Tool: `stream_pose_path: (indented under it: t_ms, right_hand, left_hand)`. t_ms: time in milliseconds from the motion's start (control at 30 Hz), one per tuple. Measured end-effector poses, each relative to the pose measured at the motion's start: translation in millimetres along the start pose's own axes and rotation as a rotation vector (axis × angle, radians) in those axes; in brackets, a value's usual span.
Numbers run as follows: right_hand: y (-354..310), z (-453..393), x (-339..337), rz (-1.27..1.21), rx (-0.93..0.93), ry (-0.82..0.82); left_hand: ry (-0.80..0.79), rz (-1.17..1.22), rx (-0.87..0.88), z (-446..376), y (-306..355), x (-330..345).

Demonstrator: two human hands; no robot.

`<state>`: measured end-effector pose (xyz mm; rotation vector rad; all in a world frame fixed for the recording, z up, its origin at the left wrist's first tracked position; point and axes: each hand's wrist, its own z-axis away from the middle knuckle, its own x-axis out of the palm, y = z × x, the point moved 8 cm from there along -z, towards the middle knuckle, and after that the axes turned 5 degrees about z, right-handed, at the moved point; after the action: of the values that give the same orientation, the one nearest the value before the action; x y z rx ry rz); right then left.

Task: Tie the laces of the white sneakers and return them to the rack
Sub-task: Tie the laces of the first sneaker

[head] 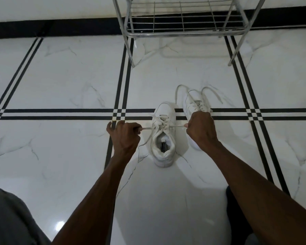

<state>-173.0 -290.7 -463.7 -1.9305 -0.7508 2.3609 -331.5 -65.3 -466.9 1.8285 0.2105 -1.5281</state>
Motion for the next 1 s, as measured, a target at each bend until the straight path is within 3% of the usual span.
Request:
stream_pose_path:
  t_ms: [200,333,433,500,600,767,867,1000]
  right_hand:
    - [-2,-5,10,0.172,-0.032,0.025]
    - [-25,-6,11,0.258,-0.25,-0.002]
    - [-61,6,21,0.106,-0.533,-0.211]
    - [-75,14,35,0.139,-0.627,-0.33]
    - [-70,11,32,0.149,-0.579,-0.28]
    - [-37,0,16,0.371,-0.434,-0.181]
    - [-30,2,20,0.247,-0.388,-0.216]
    - [-41,13,37,0.182,-0.471,-0.192]
  left_hand:
    - [-0.095,0.132,-0.114,6,-4,12]
    - [-0.189,0.25,-0.082,0,-7,19]
    - [-0.242,0.305,-0.033,-1,3,25]
    - [-0.263,0.324,0.016,-2,13,28]
    - [-0.275,0.35,0.015,1,20,31]
    - [-0.29,0.472,-0.022,6,25,29]
    - [-0.33,0.498,0.039,6,34,34]
    - [-0.316,0.314,0.088,-1,34,43]
